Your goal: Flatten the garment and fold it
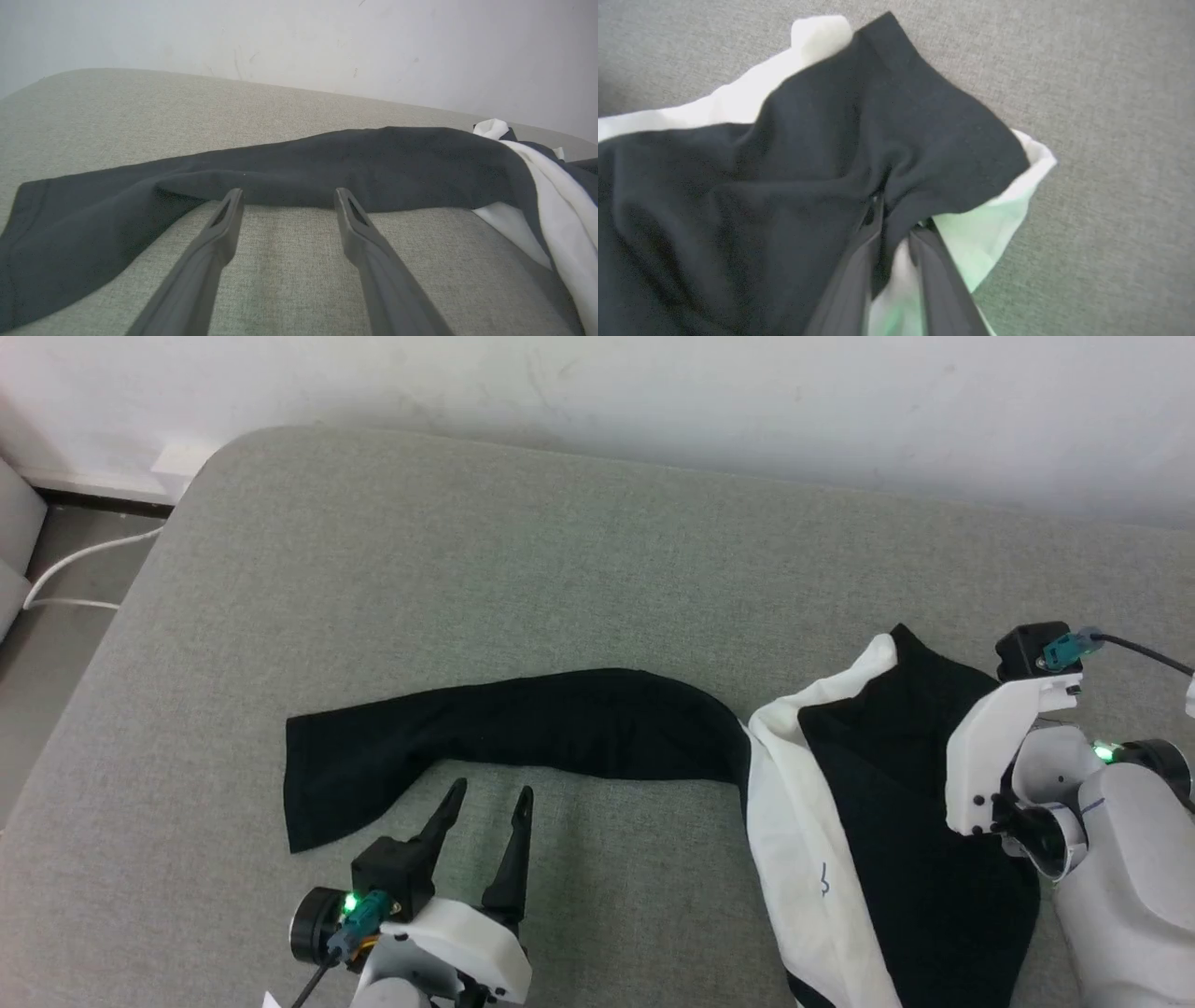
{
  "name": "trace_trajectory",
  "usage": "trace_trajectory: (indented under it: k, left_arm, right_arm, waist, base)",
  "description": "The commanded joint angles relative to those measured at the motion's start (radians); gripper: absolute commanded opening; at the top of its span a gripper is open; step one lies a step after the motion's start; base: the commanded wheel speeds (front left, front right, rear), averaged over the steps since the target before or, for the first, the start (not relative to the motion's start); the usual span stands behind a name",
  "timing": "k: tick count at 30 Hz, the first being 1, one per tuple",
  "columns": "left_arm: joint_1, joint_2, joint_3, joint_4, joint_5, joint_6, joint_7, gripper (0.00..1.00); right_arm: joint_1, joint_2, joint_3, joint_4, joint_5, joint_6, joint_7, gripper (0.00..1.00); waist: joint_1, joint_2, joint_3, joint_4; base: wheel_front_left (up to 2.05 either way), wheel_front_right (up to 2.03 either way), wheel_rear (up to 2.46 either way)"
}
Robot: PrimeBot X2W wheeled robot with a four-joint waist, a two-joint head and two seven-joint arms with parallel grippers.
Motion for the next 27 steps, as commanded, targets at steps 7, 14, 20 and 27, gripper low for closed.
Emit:
trace_trajectory:
  k: [7, 14, 20, 27]
  left_arm:
    - [0.024, 0.002, 0.019, 0.003, 0.008, -0.004, -0.005, 1.00]
    - [0.016, -0.003, 0.028, -0.009, 0.012, -0.006, -0.005, 1.00]
    - [-0.005, -0.008, 0.029, -0.012, 0.020, -0.013, -0.005, 1.00]
    - [-0.008, -0.006, 0.040, -0.001, 0.024, -0.017, -0.005, 1.00]
  right_arm:
    - [-0.005, -0.102, 0.001, -0.100, 0.043, -0.001, -0.128, 0.00]
    - [0.028, -0.242, -0.115, -0.206, 0.015, -0.001, -0.099, 0.00]
    - [0.104, -0.267, -0.220, -0.136, -0.057, -0.001, -0.108, 0.18]
    - [0.136, -0.186, -0.206, -0.073, -0.046, -0.001, -0.205, 1.00]
  waist:
    - [-0.0001, 0.0000, -0.065, -0.093]
    - [-0.0001, 0.0000, -0.060, -0.150]
    - [-0.0001, 0.0000, -0.023, -0.158]
    - [-0.0001, 0.0000, -0.022, -0.178]
  base:
    - [0.00, 0.00, 0.00]
    - [0.00, 0.00, 0.00]
    - [0.00, 0.00, 0.00]
    - [0.00, 0.00, 0.00]
